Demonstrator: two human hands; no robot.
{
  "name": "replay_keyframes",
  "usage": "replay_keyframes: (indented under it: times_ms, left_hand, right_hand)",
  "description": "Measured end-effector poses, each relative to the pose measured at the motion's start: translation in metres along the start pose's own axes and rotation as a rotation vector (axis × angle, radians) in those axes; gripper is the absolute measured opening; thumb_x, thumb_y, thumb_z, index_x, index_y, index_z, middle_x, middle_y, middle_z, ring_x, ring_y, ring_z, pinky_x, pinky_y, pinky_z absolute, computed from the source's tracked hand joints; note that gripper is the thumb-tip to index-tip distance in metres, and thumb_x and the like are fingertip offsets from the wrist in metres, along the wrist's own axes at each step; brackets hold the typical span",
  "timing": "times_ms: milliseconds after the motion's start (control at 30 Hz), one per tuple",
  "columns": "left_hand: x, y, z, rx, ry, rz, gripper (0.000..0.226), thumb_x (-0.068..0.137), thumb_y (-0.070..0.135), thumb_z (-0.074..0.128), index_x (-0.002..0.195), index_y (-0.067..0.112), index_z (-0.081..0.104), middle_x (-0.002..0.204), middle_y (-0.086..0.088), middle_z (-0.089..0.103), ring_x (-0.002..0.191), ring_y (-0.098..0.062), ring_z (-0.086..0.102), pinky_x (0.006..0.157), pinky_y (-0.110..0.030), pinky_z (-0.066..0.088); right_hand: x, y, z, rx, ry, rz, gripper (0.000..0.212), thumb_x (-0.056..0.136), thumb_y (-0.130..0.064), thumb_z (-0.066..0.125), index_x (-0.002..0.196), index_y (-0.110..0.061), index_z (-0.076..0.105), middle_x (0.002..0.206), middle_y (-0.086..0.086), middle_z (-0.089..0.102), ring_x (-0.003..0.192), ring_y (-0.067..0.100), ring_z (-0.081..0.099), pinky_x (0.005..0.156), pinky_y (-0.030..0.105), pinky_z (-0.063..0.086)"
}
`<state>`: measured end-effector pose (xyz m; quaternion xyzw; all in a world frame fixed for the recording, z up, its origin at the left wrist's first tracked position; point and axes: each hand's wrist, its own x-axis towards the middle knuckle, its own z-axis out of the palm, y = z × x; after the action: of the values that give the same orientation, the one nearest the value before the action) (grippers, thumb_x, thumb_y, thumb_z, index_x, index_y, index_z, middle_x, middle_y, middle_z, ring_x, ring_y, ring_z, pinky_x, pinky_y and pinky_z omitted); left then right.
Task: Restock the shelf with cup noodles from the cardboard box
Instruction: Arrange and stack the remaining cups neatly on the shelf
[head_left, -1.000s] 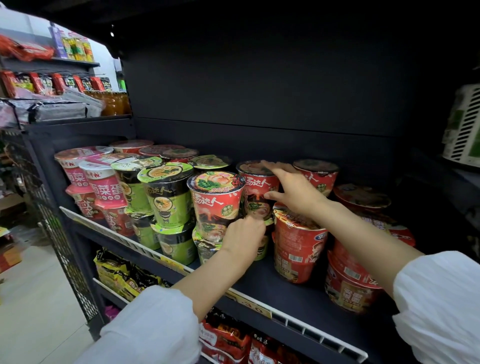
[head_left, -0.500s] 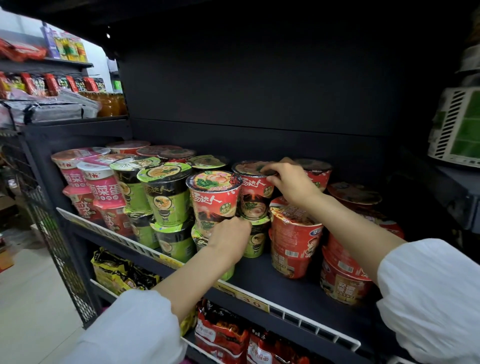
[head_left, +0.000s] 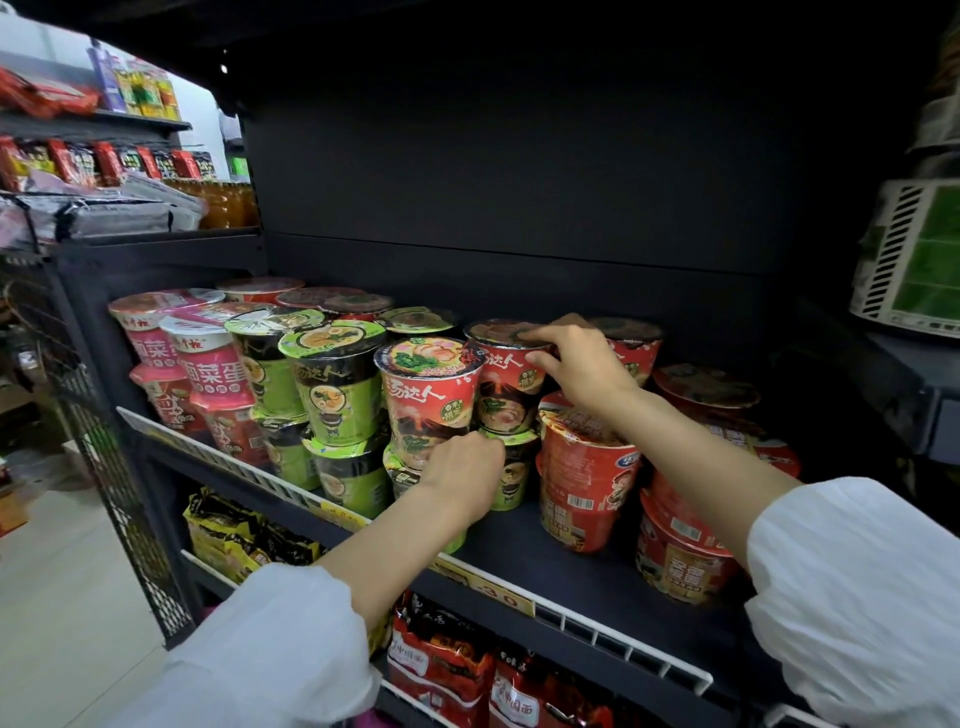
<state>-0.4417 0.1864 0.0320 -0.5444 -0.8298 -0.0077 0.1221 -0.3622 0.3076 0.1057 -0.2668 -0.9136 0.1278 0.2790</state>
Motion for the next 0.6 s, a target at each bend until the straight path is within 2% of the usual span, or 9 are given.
replay_keyframes:
  times_ms: [100,200,267,333,400,467,533,600]
  left_hand:
    - [-0.004,0.004,0.0,-0.168,0.068,0.029,0.031,0.094,0.015,0.046,0.124,0.01,0.052,0.122,-0.011,0.057,0.106,-0.033,0.06,0.079,-0.039,0.048]
    - [-0.005,0.012,0.003,-0.38,0.072,0.051,0.041,0.092,0.016,0.048,0.133,0.01,0.043,0.13,-0.009,0.051,0.112,-0.031,0.056,0.084,-0.038,0.048]
    - [0.001,0.017,0.006,-0.559,-0.068,-0.008,0.047,0.089,0.016,0.054,0.133,0.007,0.039,0.127,-0.012,0.051,0.111,-0.028,0.055,0.081,-0.034,0.047]
    - [0.009,0.019,0.012,-0.72,-0.238,-0.065,0.055,0.086,0.017,0.061,0.134,0.006,0.036,0.122,-0.01,0.054,0.106,-0.024,0.057,0.076,-0.029,0.047]
    - [0.015,0.022,0.021,-0.884,-0.348,-0.126,0.055,0.083,0.014,0.062,0.132,0.006,0.039,0.123,-0.008,0.055,0.108,-0.022,0.056,0.084,-0.029,0.048]
    - [0.019,0.025,0.03,-1.006,-0.365,-0.222,0.039,0.085,0.009,0.056,0.123,0.003,0.047,0.118,-0.009,0.056,0.105,-0.021,0.053,0.086,-0.029,0.045]
    - [0.023,0.029,0.037,-1.174,-0.331,-0.358,0.011,0.091,0.006,0.046,0.099,0.005,0.053,0.096,-0.007,0.054,0.089,-0.018,0.049,0.077,-0.027,0.041]
    - [0.026,0.033,0.04,-1.403,-0.328,-0.473,0.018,0.097,0.008,0.04,0.081,0.012,0.048,0.083,-0.003,0.048,0.077,-0.016,0.048,0.067,-0.023,0.042]
  right_hand:
    - [-0.012,0.008,-0.01,-0.061,-0.041,0.025,0.057,0.092,-0.029,0.058,0.144,-0.02,0.036,0.128,0.015,0.055,0.114,0.029,0.056,0.096,0.039,0.048]
    - [-0.026,0.016,-0.02,-0.133,-0.171,0.073,0.066,0.09,-0.04,0.058,0.145,-0.018,0.03,0.135,0.016,0.049,0.123,0.028,0.049,0.097,0.034,0.043]
    - [-0.031,0.018,-0.024,-0.172,-0.366,0.124,0.076,0.083,-0.056,0.057,0.145,-0.021,0.029,0.14,0.013,0.046,0.127,0.027,0.045,0.098,0.033,0.04]
    - [-0.033,0.02,-0.025,-0.213,-0.534,0.192,0.088,0.076,-0.069,0.056,0.147,-0.03,0.023,0.147,0.013,0.035,0.134,0.03,0.037,0.105,0.037,0.038]
    - [-0.034,0.021,-0.023,-0.26,-0.605,0.203,0.095,0.072,-0.07,0.06,0.148,-0.036,0.015,0.148,0.013,0.033,0.133,0.032,0.037,0.106,0.042,0.039]
    - [-0.033,0.024,-0.021,-0.278,-0.564,0.186,0.095,0.071,-0.062,0.065,0.148,-0.036,0.014,0.143,0.013,0.039,0.128,0.031,0.042,0.102,0.042,0.042]
    - [-0.033,0.025,-0.02,-0.275,-0.487,0.18,0.093,0.071,-0.058,0.067,0.147,-0.036,0.018,0.137,0.014,0.042,0.125,0.032,0.043,0.1,0.043,0.044]
    - [-0.034,0.025,-0.019,-0.297,-0.418,0.164,0.091,0.072,-0.057,0.067,0.146,-0.035,0.02,0.134,0.014,0.043,0.123,0.033,0.046,0.097,0.043,0.045]
